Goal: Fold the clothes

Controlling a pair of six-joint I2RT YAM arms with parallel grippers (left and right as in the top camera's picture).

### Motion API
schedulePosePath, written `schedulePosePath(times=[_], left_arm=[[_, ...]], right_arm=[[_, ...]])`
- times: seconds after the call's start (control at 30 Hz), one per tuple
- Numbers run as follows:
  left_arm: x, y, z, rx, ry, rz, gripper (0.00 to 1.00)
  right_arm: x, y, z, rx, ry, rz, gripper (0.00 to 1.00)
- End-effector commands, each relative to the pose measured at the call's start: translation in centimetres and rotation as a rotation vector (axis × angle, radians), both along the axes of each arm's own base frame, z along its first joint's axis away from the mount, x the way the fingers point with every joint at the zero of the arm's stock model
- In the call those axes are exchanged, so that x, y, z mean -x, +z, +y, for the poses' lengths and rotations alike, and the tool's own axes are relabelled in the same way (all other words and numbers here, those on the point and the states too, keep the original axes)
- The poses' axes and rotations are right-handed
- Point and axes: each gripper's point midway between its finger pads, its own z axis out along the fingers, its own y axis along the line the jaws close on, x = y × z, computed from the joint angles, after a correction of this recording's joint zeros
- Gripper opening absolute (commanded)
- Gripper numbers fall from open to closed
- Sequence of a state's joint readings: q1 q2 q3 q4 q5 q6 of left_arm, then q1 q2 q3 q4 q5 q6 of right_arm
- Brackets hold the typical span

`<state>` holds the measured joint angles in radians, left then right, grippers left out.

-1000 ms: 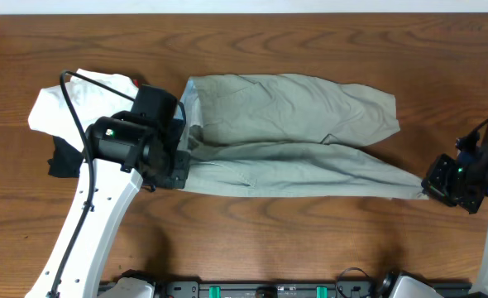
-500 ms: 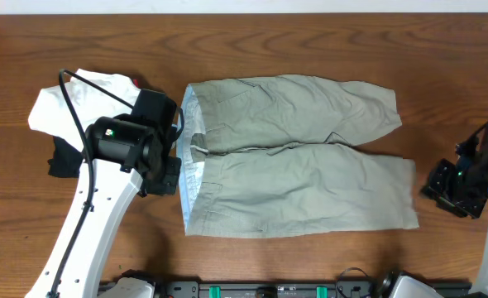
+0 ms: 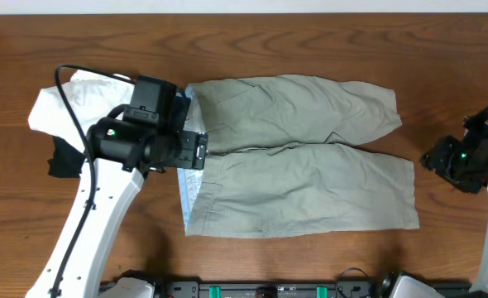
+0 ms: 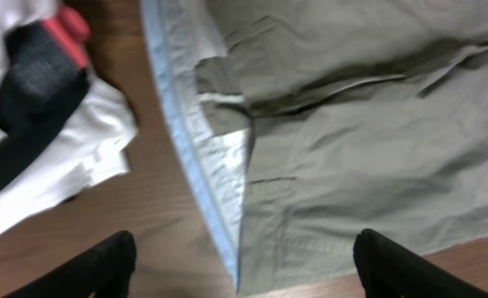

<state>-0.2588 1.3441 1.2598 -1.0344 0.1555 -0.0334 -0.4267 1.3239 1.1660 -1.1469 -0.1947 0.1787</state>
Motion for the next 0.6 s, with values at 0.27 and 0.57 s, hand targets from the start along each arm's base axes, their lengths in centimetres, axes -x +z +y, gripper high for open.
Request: schedulePosePath(times=[0.27,0.57], left_arm=[[-1.5,-11.4,-1.9,0.016,-0.008,0.28,0.61],[-2.0,-14.5,-3.6,0.091,-0.025,0.348,0.43]], right_arm=[[-1.2,-2.6,1.5,-0.063,0.052,0.087,0.52],[-1.7,-3.3,2.1,-0.067,0.077,0.1,0.5]])
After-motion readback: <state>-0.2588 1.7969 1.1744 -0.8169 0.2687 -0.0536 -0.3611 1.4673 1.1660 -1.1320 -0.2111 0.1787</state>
